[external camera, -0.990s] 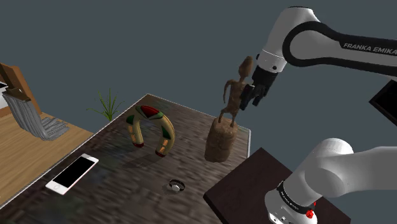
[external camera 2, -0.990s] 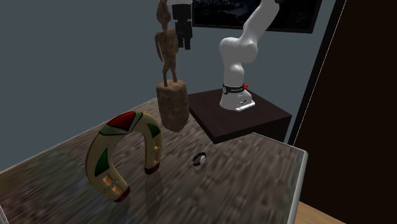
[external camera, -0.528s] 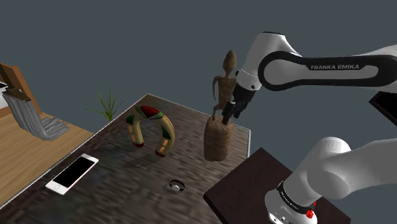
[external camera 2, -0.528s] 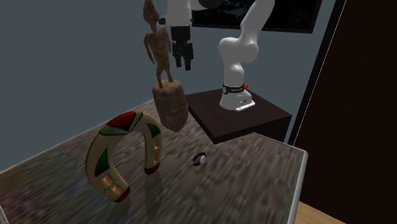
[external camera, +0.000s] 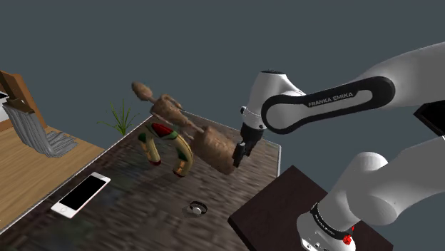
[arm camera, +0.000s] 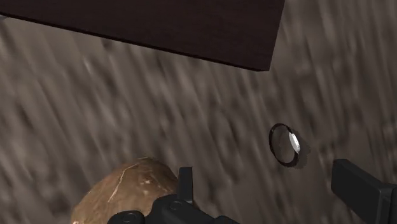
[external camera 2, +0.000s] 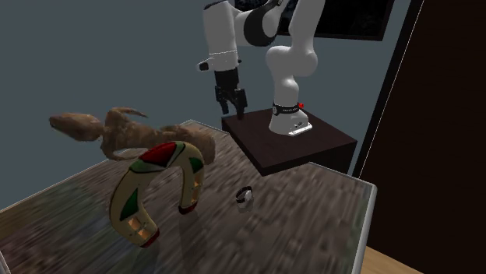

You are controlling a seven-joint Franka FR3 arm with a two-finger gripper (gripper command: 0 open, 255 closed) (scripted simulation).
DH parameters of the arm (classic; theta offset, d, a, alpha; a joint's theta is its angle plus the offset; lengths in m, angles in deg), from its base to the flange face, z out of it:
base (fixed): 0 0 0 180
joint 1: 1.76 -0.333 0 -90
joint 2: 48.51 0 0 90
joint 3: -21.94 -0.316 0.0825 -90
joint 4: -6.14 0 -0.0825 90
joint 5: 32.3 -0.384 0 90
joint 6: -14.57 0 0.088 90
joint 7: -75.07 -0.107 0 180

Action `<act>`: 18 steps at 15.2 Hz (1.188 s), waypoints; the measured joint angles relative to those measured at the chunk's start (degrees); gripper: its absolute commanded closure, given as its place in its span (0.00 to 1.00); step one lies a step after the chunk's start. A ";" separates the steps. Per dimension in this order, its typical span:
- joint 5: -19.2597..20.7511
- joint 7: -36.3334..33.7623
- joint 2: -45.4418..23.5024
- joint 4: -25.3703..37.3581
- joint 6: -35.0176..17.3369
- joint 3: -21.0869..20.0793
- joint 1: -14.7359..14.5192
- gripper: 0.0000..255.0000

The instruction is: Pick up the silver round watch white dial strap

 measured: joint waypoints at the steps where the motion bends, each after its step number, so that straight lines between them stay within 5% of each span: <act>1: -0.59 0.32 -1.82 0.30 -1.67 -0.58 -0.73 0.00; 10: -4.72 5.40 -21.45 3.73 -19.30 -5.11 -6.04 0.00; 18: -3.88 7.65 -37.85 10.66 -30.10 -7.96 -9.58 0.00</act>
